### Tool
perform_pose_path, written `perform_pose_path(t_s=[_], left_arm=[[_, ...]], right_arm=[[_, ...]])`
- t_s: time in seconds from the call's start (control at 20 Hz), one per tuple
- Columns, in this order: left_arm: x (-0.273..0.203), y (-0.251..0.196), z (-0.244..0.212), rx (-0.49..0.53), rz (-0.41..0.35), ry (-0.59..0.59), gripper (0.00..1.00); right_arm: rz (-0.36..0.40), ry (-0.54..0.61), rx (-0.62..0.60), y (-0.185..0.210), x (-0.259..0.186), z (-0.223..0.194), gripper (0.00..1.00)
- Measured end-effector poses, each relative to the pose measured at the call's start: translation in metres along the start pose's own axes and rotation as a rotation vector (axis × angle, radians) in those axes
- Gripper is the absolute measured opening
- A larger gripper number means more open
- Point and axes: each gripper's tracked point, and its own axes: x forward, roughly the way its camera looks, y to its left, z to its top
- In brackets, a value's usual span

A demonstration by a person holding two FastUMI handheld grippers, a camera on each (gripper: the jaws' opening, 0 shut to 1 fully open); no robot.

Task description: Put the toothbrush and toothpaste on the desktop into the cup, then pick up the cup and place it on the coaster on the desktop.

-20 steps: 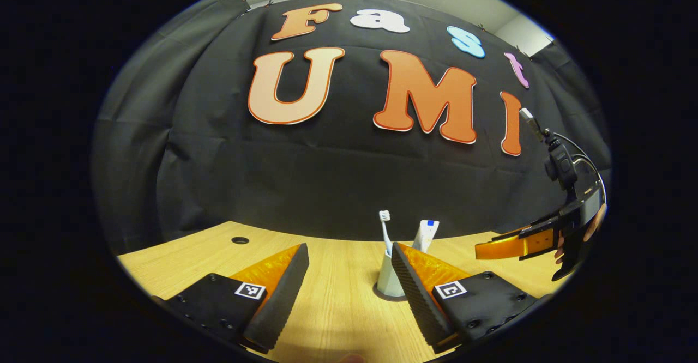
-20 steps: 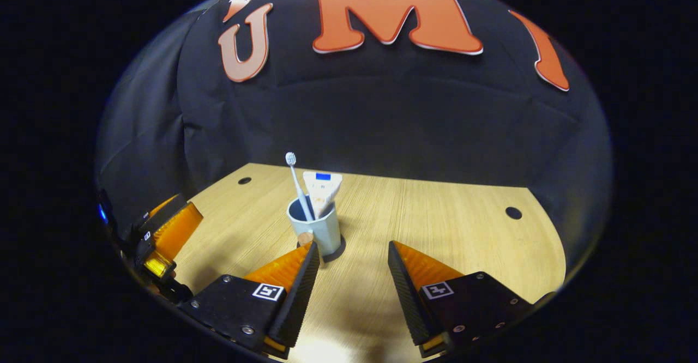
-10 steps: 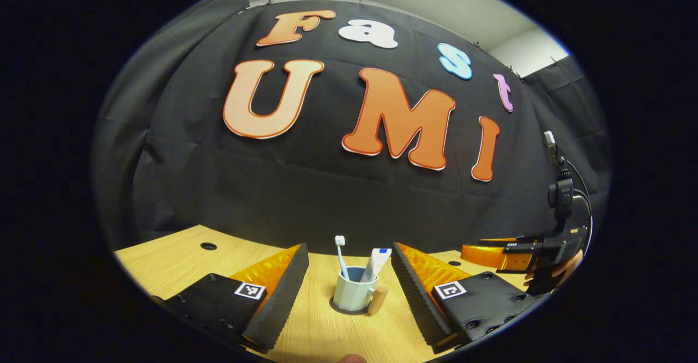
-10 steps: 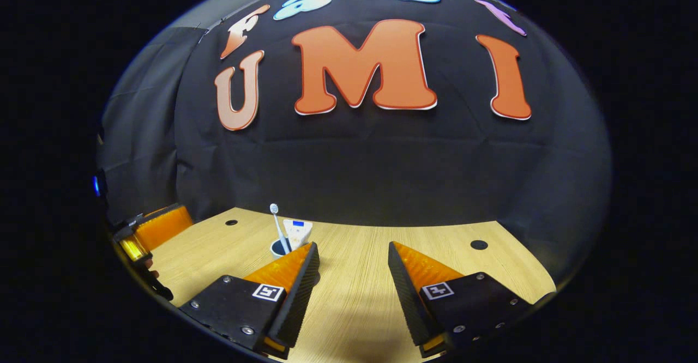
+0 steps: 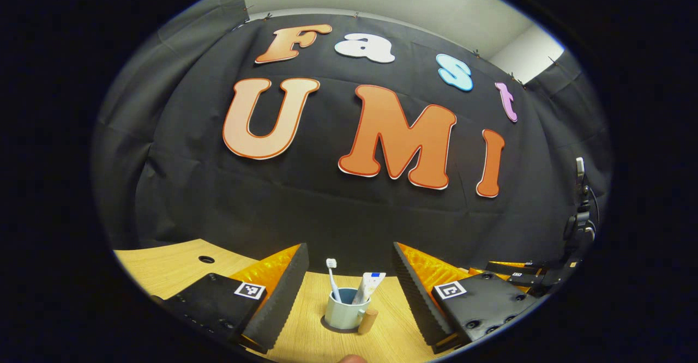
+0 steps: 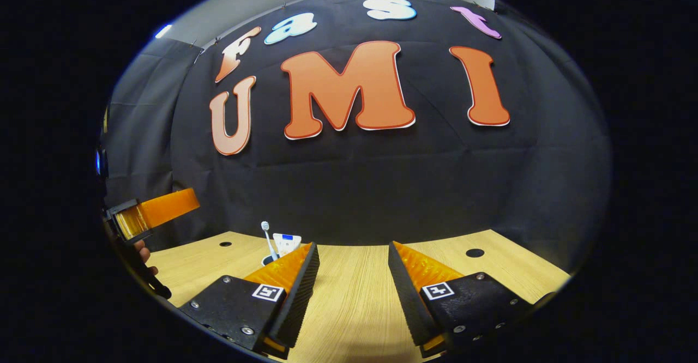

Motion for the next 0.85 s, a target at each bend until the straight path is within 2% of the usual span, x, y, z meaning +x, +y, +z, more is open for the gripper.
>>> perform_pose_path(t_s=[0.05,0.1,0.15,0.3,0.45,0.5,0.55,0.6,0.85], left_arm=[[0.000,0.000,-0.004,0.021,0.009,0.007,0.96],[-0.001,0.001,-0.006,0.037,0.014,0.011,0.96],[-0.002,-0.002,-0.009,0.043,0.008,0.012,0.97],[-0.005,-0.009,-0.024,0.065,-0.004,0.039,0.97],[-0.004,-0.015,-0.033,0.034,-0.019,0.061,0.97],[-0.005,-0.014,-0.037,0.028,-0.018,0.074,0.96],[-0.005,-0.014,-0.041,0.034,-0.015,0.088,0.97],[-0.006,-0.013,-0.045,0.044,-0.008,0.096,0.97],[-0.007,-0.030,-0.058,0.111,-0.025,0.122,0.97]], right_arm=[[-0.009,-0.007,-0.011,-0.003,-0.002,0.001,0.77],[-0.009,-0.015,-0.012,-0.003,-0.002,0.004,0.82],[0.001,-0.024,-0.004,-0.001,-0.003,0.006,0.77],[0.020,-0.052,-0.010,0.004,-0.009,0.010,0.77],[-0.012,-0.072,-0.064,0.001,-0.014,0.013,0.77],[-0.017,-0.070,-0.082,0.002,-0.015,0.011,0.82],[-0.019,-0.066,-0.099,0.002,-0.015,0.008,0.82],[-0.022,-0.054,-0.110,0.003,-0.015,0.003,0.77],[-0.036,-0.017,-0.110,-0.002,-0.019,-0.004,0.77]])
